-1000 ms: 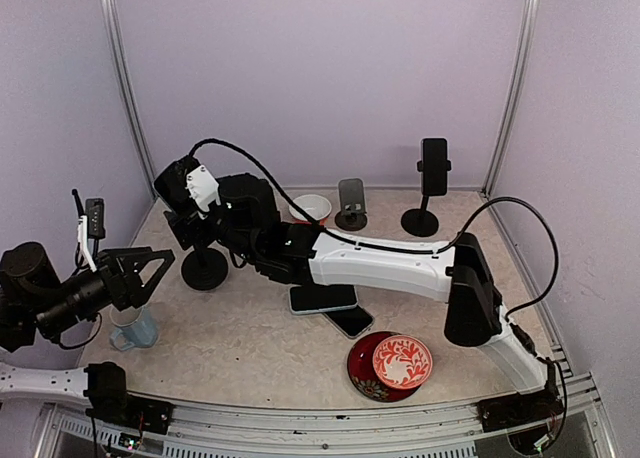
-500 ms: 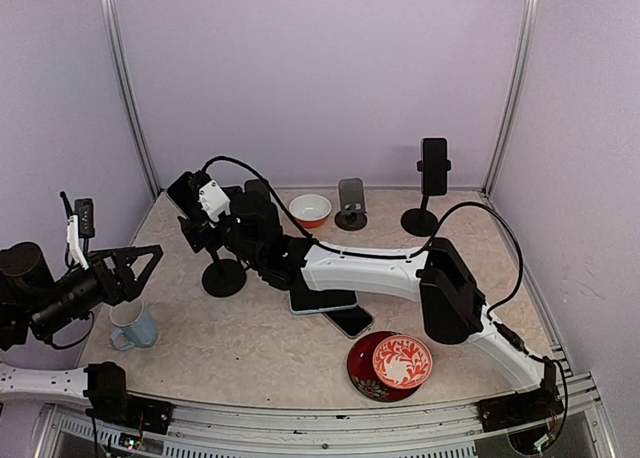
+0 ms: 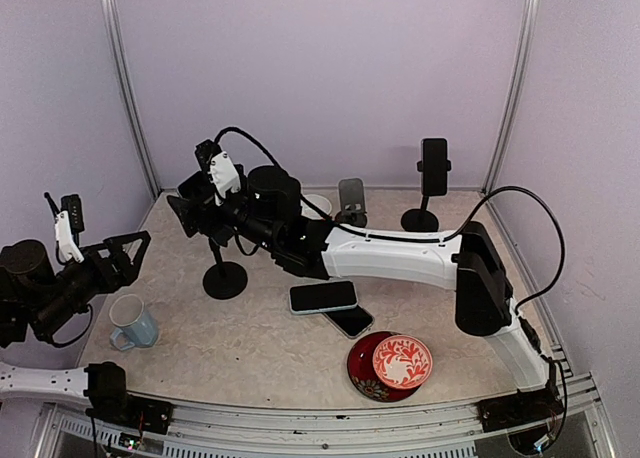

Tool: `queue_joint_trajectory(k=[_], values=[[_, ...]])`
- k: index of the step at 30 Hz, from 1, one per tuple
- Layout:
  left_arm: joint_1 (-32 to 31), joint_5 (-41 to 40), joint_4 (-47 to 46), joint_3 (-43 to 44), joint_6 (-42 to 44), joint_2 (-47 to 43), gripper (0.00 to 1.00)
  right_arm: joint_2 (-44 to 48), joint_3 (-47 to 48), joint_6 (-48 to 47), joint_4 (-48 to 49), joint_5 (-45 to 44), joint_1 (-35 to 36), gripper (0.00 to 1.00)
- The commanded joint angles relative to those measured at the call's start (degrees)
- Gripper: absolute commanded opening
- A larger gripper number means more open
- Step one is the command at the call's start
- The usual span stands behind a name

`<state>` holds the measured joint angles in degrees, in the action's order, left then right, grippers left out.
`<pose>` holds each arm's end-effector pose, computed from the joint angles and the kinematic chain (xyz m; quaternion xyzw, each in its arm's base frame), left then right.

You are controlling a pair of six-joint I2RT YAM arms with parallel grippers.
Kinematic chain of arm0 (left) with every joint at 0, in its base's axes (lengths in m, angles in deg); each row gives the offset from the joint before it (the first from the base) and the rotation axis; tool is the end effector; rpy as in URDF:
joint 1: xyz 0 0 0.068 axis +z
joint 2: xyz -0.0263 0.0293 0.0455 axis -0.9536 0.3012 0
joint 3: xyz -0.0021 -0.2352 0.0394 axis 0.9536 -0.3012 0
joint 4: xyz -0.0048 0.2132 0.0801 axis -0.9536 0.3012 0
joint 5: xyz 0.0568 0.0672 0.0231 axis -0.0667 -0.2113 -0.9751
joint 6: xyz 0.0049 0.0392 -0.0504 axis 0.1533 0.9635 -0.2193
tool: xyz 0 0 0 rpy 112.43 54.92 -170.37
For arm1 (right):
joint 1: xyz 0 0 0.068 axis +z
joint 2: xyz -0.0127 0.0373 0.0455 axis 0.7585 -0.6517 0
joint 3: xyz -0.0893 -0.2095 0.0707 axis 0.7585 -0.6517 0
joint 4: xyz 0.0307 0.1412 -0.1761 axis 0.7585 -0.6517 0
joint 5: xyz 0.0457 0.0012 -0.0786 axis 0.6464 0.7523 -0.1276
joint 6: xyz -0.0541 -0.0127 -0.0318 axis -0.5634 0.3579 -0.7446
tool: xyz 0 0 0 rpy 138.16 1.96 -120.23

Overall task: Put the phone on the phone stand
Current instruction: Place the phone stand with the phone at the center of the board.

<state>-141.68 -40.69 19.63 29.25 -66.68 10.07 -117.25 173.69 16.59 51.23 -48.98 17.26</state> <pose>0.0610 -0.0555 0.3091 -0.0398 0.7574 -0.2492 0.6022 0.2129 0.4750 0.3048 -0.2951 0.5692 0.4002 0.6548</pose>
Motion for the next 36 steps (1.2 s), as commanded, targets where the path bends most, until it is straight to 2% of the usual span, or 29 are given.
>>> queue_joint_trajectory(k=[1,6,9,14,17,21,24,29,36], values=[[-0.04,-4.67,0.43,2.49,-0.02,-0.25,0.99,8.22,-5.34,2.56,-0.84,6.01,0.3,1.0],[0.0,-5.16,-3.89,1.85,1.99,1.64,0.99,11.51,-8.08,-4.19,-8.58,-0.05,0.13,1.0],[0.05,-5.3,-4.63,2.77,1.79,4.98,0.99,14.35,-13.12,-5.41,-9.27,-2.69,-0.07,1.0],[3.39,-1.62,-5.48,4.32,1.27,12.11,0.99,18.15,-22.77,-5.05,-6.05,2.15,-1.13,1.0],[10.18,7.66,-10.06,2.13,2.83,12.66,0.99,15.35,-18.87,-6.14,-10.34,3.5,-1.23,1.0],[22.7,24.42,-14.35,-1.0,3.25,12.07,0.99,9.17,-10.04,-7.28,-15.99,1.03,-1.37,1.0],[28.82,31.82,-15.54,-2.14,3.89,11.84,0.99,5.23,-4.17,-8.44,-18.0,-0.8,-1.74,1.0],[31.32,33.76,-14.88,-2.17,4.95,11.45,0.99,0.58,2.94,-6.63,-21.03,2.94,-2.97,1.0],[31.27,32.4,-13.85,-2.42,6.0,10.22,0.99,-2.35,4.82,-5.8,-21.44,3.43,-3.69,1.0]])
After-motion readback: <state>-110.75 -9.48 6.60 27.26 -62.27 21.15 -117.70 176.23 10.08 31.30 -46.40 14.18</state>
